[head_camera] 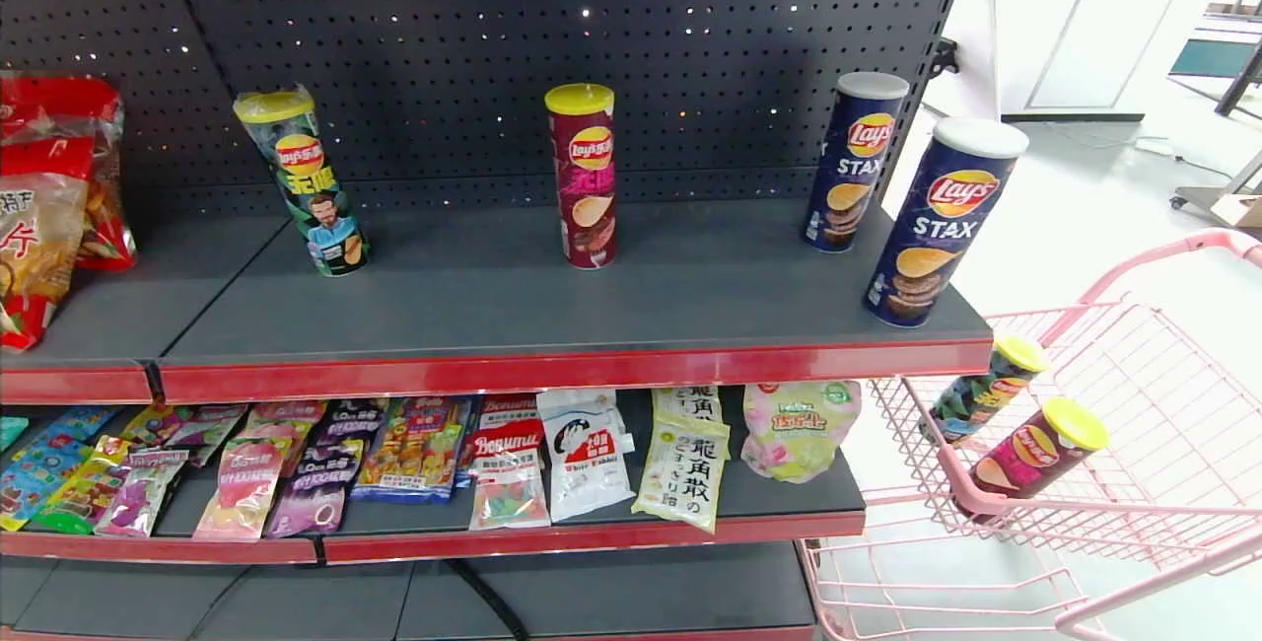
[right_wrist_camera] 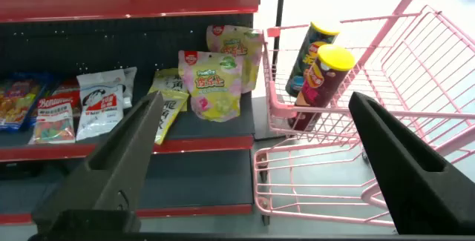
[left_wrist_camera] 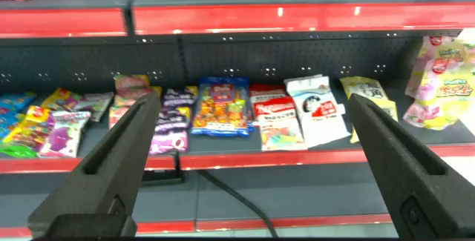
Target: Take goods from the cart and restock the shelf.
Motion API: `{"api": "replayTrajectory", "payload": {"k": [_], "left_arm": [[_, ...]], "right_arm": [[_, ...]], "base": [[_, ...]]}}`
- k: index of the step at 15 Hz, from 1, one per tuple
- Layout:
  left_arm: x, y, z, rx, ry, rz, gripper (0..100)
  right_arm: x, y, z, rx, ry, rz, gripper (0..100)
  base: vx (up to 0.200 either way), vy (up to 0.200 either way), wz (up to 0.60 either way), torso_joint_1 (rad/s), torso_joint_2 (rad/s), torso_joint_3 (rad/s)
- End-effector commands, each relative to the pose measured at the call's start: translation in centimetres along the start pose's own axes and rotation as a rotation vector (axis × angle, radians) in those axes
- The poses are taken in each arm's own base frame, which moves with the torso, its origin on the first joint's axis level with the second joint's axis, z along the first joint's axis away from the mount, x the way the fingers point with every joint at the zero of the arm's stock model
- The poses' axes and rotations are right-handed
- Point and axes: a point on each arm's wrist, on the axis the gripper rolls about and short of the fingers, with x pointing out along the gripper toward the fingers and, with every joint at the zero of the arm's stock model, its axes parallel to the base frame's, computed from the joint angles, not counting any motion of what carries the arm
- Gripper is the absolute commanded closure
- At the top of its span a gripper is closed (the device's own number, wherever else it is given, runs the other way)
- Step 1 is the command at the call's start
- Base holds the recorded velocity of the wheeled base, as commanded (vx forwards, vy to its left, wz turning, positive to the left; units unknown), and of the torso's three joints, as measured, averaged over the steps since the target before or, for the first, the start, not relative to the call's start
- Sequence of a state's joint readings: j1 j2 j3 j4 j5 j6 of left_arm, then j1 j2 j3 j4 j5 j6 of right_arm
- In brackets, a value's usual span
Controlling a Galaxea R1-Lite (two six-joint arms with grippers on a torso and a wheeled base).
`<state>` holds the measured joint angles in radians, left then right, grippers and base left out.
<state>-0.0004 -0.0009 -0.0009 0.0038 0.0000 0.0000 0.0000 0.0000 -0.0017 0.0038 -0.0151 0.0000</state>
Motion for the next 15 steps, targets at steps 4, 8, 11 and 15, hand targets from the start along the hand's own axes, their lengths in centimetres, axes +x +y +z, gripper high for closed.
{"api": "replayTrajectory", "payload": {"k": [4,8,11,15], "left_arm": [[0.01,0.00,-0.01,0.000,0.001,0.000,0],[0.01,0.00,0.00,0.000,-0.001,0.002,0],[0.01,0.00,0.00,0.000,-0.001,0.002,0],[0.01,0.00,0.00,-0.002,-0.001,0.002,0]], "right_arm": [[0.02,0.00,-0.05,0.000,0.004,-0.002,0],[0.01,0.00,-0.01,0.000,0.002,-0.002,0],[0.02,0.00,-0.05,0.000,0.004,-0.002,0],[0.02,0.00,-0.05,0.000,0.004,-0.002,0]], "base": [[0.000,-0.200,0.00,0.004,0.00,0.004],[0.000,-0.200,0.00,0.001,0.00,0.001],[0.000,-0.200,0.00,0.001,0.00,0.006],[0.000,0.000,0.00,0.000,0.00,0.000]]}}
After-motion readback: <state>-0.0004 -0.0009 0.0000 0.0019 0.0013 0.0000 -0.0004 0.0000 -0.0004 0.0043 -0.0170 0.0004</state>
